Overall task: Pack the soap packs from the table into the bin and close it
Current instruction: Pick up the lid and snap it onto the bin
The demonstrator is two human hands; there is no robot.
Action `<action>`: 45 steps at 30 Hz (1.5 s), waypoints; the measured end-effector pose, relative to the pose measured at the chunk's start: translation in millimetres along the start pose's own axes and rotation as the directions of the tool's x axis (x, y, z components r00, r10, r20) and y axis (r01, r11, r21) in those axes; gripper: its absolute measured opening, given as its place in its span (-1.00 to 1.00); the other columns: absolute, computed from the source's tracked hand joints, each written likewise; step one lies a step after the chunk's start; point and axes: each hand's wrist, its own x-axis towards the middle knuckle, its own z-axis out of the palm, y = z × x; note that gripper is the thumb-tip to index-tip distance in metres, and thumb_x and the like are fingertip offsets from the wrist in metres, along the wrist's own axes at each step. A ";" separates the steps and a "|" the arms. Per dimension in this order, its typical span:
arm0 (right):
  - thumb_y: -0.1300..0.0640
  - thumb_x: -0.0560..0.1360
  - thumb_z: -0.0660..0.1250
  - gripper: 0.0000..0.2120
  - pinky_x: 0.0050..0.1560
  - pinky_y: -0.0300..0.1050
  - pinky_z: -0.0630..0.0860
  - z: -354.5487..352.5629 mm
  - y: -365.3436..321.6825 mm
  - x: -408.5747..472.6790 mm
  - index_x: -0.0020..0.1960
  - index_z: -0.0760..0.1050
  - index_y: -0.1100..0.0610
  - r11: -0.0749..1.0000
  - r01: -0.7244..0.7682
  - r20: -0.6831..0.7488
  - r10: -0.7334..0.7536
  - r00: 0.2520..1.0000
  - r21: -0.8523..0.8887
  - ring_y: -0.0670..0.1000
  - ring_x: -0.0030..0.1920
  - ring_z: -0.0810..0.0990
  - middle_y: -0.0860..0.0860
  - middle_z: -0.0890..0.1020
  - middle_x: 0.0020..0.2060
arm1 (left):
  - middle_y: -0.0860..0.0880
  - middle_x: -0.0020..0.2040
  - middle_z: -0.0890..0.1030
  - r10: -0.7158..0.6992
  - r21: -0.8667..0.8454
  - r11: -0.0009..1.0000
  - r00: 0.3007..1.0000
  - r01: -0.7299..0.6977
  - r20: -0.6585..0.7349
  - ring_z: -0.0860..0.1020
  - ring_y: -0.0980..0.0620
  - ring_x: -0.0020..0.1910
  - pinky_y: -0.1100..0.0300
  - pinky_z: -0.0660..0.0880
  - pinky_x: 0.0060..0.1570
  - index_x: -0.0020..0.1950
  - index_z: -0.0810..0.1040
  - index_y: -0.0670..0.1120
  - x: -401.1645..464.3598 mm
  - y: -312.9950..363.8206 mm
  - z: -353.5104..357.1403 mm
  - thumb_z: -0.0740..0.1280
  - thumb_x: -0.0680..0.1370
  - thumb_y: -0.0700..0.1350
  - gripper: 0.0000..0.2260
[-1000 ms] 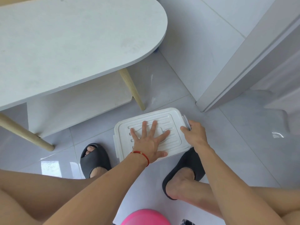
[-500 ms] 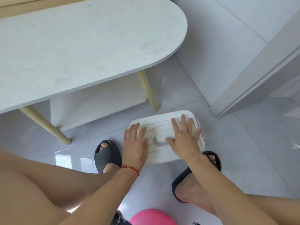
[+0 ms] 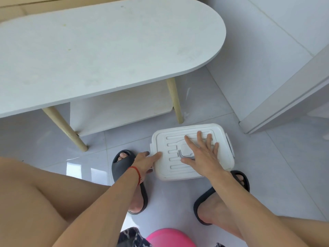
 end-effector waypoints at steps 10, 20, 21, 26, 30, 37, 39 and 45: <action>-0.34 0.57 0.21 -0.20 0.52 0.40 -0.33 -1.4 2.0 5.2 0.64 -0.17 -0.25 1.000 0.022 0.016 -0.022 1.000 0.008 0.28 0.56 -0.45 0.07 -0.32 0.63 | -0.23 0.02 0.65 0.344 0.629 0.776 0.872 -0.054 -0.349 0.61 -0.26 0.02 0.04 0.50 -0.08 0.03 0.55 -0.24 -20.4 13.0 29.6 0.40 0.54 0.07 -0.65; -0.48 0.37 0.35 0.14 0.46 0.49 -0.01 -5.6 46.1 -12.7 0.65 -0.23 -0.04 0.837 -0.431 -0.127 0.494 0.860 0.338 0.36 0.60 -0.15 0.24 -0.15 0.63 | -0.23 0.09 0.62 0.398 0.733 0.680 0.836 0.007 -0.377 0.59 -0.28 0.09 0.02 0.47 -0.12 0.13 0.52 -0.22 -25.4 12.0 46.1 0.23 0.64 -0.09 -0.78; -0.46 0.36 0.39 0.18 0.45 0.42 0.13 -4.5 48.0 -12.3 0.65 -0.25 -0.02 0.803 -0.428 -0.093 0.506 0.858 0.414 0.36 0.58 -0.02 0.24 -0.07 0.62 | -0.23 0.08 0.62 0.407 0.734 0.680 0.834 -0.004 -0.373 0.59 -0.28 0.08 0.02 0.47 -0.11 0.12 0.52 -0.23 -25.2 11.8 46.1 0.23 0.64 -0.10 -0.79; -0.35 0.36 0.50 0.21 0.40 0.24 0.30 -7.4 53.4 0.2 0.65 -0.21 0.06 0.801 -0.358 -0.096 0.454 0.886 0.479 0.31 0.47 0.20 0.22 0.19 0.50 | -0.24 0.04 0.64 0.425 0.723 0.691 0.820 -0.021 -0.383 0.60 -0.29 0.04 0.04 0.46 -0.06 0.07 0.53 -0.23 -19.5 14.8 44.1 0.25 0.61 -0.13 -0.82; -0.31 0.36 0.52 0.20 0.45 0.27 0.30 -22.1 58.9 21.2 0.66 -0.18 0.08 0.827 -0.323 -0.096 0.408 0.908 0.459 0.30 0.48 0.21 0.22 0.20 0.51 | -0.25 0.01 0.64 0.416 0.673 0.739 0.808 -0.033 -0.417 0.60 -0.31 0.02 0.02 0.50 -0.07 0.04 0.54 -0.24 -9.3 21.6 45.5 0.27 0.60 -0.10 -0.80; -0.32 0.34 0.53 0.20 0.42 0.26 0.33 -51.9 62.1 56.4 0.66 -0.15 0.08 0.861 -0.285 -0.073 0.346 0.935 0.421 0.29 0.49 0.22 0.21 0.22 0.50 | -0.21 -0.08 0.64 0.413 0.616 0.787 0.777 -0.041 -0.475 0.61 -0.29 -0.05 0.03 0.52 -0.13 -0.03 0.57 -0.20 4.6 35.5 52.5 0.26 0.59 -0.06 -0.78; -0.33 0.35 0.52 0.19 0.42 0.26 0.32 -52.8 61.1 61.9 0.65 -0.14 0.09 0.860 -0.282 -0.083 0.348 0.934 0.426 0.30 0.48 0.22 0.21 0.22 0.49 | -0.20 -0.10 0.64 0.429 0.624 0.781 0.760 -0.040 -0.488 0.60 -0.28 -0.07 0.05 0.49 -0.17 -0.04 0.58 -0.19 9.8 40.7 50.5 0.25 0.59 -0.06 -0.78; -0.33 0.41 0.46 0.18 0.45 0.28 0.28 -50.0 61.5 57.1 0.66 -0.23 0.09 0.866 -0.260 -0.082 0.323 0.943 0.427 0.28 0.51 0.17 0.19 0.14 0.54 | -0.19 -0.14 0.65 0.433 0.608 0.791 0.765 -0.069 -0.476 0.61 -0.25 -0.13 0.00 0.58 -0.14 -0.06 0.58 -0.19 8.5 35.8 50.1 0.25 0.60 -0.05 -0.77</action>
